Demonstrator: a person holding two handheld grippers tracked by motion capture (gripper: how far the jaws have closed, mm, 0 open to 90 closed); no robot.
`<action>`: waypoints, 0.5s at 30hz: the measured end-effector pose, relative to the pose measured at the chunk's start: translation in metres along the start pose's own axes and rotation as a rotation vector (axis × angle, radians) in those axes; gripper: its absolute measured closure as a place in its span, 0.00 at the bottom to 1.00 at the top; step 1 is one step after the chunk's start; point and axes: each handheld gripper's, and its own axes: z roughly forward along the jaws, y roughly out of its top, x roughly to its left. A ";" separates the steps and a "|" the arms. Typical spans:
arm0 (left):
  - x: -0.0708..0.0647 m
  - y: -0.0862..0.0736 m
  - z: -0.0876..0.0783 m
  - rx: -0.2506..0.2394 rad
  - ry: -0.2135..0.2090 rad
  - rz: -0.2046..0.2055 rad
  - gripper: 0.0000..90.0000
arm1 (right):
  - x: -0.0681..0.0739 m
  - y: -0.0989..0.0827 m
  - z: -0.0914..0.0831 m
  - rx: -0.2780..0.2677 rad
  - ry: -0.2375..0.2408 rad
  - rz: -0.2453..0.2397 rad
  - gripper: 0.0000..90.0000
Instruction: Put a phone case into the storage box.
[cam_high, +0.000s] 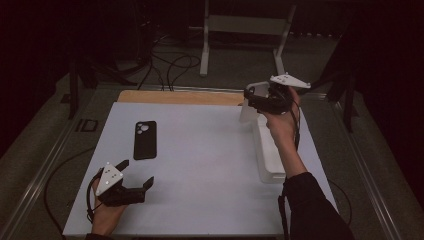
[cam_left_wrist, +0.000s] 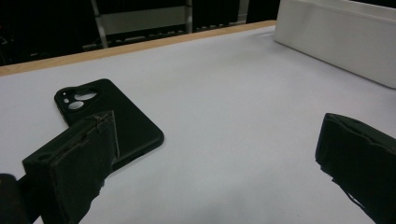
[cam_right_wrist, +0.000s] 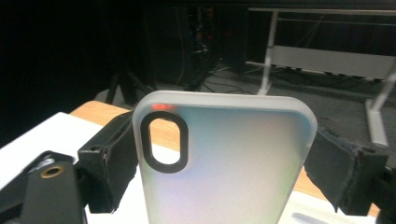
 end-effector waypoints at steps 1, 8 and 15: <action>0.000 0.000 0.000 -0.001 0.000 -0.001 0.00 | -0.002 0.000 0.000 0.002 -0.009 -0.001 0.18; -0.002 0.000 0.001 0.002 -0.004 0.004 0.00 | -0.014 0.000 0.002 0.008 -0.050 0.005 0.18; -0.002 0.000 0.000 0.000 -0.005 0.000 0.00 | -0.029 -0.003 0.006 0.026 -0.079 0.030 0.18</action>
